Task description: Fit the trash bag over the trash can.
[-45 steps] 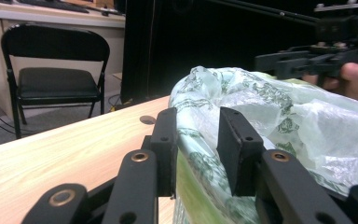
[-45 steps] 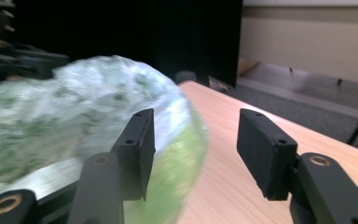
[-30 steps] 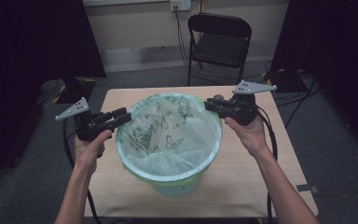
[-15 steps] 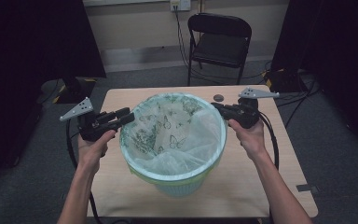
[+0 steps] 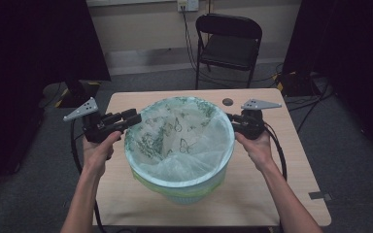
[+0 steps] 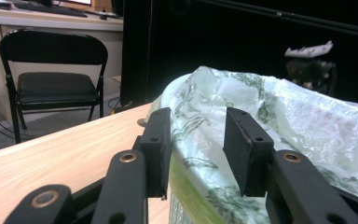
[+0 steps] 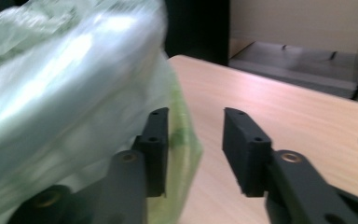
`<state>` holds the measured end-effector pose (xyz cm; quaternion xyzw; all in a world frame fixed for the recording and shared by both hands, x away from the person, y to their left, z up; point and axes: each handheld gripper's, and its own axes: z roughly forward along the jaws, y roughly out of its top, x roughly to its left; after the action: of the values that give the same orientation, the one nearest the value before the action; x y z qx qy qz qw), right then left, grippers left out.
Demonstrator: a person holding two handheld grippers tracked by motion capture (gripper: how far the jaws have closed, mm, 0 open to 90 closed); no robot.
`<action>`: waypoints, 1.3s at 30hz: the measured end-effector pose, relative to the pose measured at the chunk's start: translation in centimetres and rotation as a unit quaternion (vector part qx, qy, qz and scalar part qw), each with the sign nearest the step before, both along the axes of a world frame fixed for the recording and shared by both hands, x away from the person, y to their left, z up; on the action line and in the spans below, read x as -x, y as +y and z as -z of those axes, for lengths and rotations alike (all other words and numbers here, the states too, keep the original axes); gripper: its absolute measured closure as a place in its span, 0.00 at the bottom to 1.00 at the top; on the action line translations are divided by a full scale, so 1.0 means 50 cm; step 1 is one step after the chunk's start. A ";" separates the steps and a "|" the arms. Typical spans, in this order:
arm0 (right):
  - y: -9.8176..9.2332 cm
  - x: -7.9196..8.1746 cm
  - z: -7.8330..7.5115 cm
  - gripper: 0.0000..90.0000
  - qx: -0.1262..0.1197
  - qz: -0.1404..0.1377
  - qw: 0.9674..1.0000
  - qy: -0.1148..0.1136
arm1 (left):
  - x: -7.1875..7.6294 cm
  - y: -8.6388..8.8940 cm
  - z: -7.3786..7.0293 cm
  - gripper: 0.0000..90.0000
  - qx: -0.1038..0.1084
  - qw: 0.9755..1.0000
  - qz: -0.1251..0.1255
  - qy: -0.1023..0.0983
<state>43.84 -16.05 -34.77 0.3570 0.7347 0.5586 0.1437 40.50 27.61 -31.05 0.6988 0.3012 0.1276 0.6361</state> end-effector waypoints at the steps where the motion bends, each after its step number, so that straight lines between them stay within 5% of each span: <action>1: -0.005 -0.002 -0.004 0.61 -0.001 0.006 1.000 -0.002 | -0.002 0.000 0.001 0.69 0.000 1.000 0.003 0.000; 10: -0.039 0.002 -0.053 0.52 -0.013 0.035 0.999 -0.022 | -0.003 -0.009 0.006 0.65 0.007 1.000 0.020 0.006; 17: -0.047 0.015 -0.086 0.51 -0.010 0.026 0.999 -0.033 | 0.007 -0.019 0.008 0.58 0.012 0.999 0.037 0.011; 20: -0.046 0.021 -0.099 0.50 -0.010 0.026 0.999 -0.039 | 0.009 -0.016 0.015 0.56 0.038 0.998 0.056 0.019; 24: -0.041 0.029 -0.119 0.49 -0.013 0.018 0.999 -0.047 | 0.010 -0.015 0.018 0.53 0.033 0.999 0.040 0.016; 29: -0.018 0.038 -0.152 0.48 -0.010 -0.006 0.999 -0.050 | 0.006 -0.015 0.008 0.46 0.011 1.000 0.008 0.014; 33: 0.016 0.050 -0.180 0.45 0.003 -0.030 0.998 -0.059 | 0.007 -0.019 0.004 0.62 0.002 0.999 0.031 0.012; 39: 0.084 0.050 -0.225 0.51 0.023 -0.082 0.995 -0.059 | -0.006 -0.037 -0.007 0.69 -0.009 0.999 0.039 0.012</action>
<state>41.36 -11.86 -23.51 0.2584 0.7644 0.5717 0.1488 40.79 25.78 -30.72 0.7175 0.2803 0.0969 0.6303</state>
